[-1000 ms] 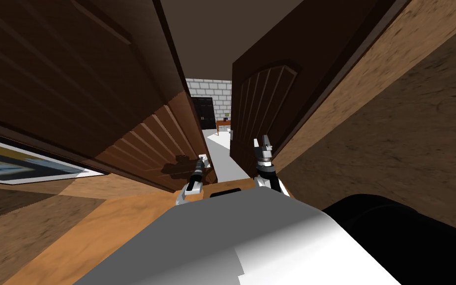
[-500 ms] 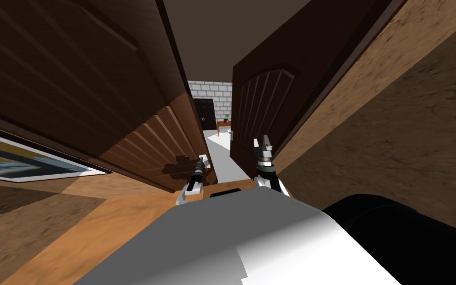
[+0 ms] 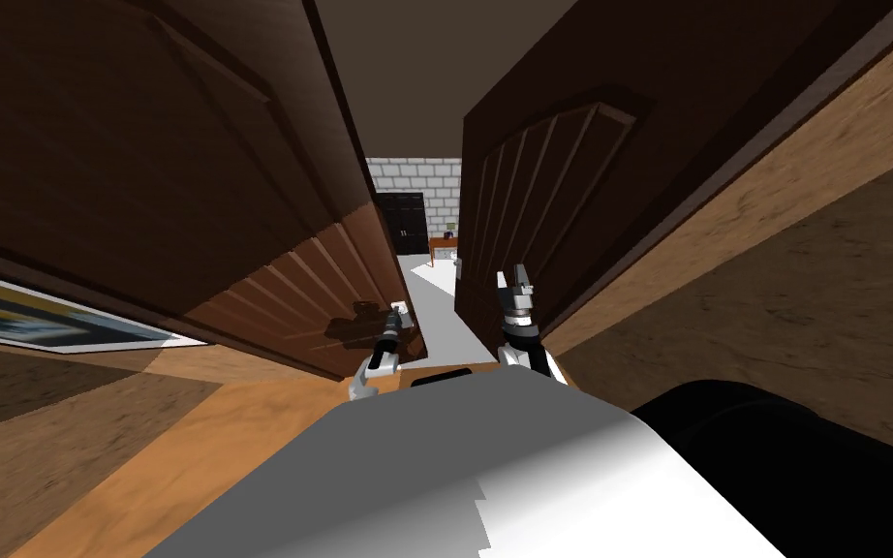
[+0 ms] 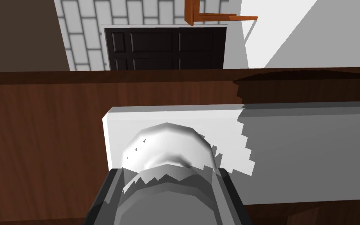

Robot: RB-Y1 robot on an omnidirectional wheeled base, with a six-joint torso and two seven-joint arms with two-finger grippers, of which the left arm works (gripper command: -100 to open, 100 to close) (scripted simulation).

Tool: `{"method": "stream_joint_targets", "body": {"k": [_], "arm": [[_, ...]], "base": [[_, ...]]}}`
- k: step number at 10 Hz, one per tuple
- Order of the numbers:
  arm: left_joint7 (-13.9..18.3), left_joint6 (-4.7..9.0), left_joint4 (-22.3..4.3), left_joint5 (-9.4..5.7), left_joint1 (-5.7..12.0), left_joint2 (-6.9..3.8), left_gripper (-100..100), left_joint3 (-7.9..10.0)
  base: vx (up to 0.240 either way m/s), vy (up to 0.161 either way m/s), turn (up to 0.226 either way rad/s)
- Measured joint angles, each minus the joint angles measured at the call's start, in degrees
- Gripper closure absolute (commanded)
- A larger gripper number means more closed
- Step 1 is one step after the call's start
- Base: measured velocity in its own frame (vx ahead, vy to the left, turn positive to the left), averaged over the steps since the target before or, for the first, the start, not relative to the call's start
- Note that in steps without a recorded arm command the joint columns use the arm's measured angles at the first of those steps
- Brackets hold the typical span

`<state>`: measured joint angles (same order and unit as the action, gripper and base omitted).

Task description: Push the door open

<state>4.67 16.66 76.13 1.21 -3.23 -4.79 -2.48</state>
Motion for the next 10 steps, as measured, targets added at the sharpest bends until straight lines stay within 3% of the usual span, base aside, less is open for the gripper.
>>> {"method": "stream_joint_targets", "body": {"k": [3,4,7,10], "arm": [[-1.6,0.48,-1.7,-1.01,1.82,-0.26,100,1.18],[-2.3,0.44,-2.1,-1.38,2.36,-0.38,-100,1.85],[-2.2,0.09,-1.3,-1.52,1.88,-0.17,-100,1.74],[-2.0,-0.28,-0.5,-1.73,1.23,0.38,-100,1.58]], "base": [[0.189,-0.038,0.219],[-0.049,-0.069,0.091],[-0.184,-0.055,0.016],[-0.239,-0.122,0.045]]}}
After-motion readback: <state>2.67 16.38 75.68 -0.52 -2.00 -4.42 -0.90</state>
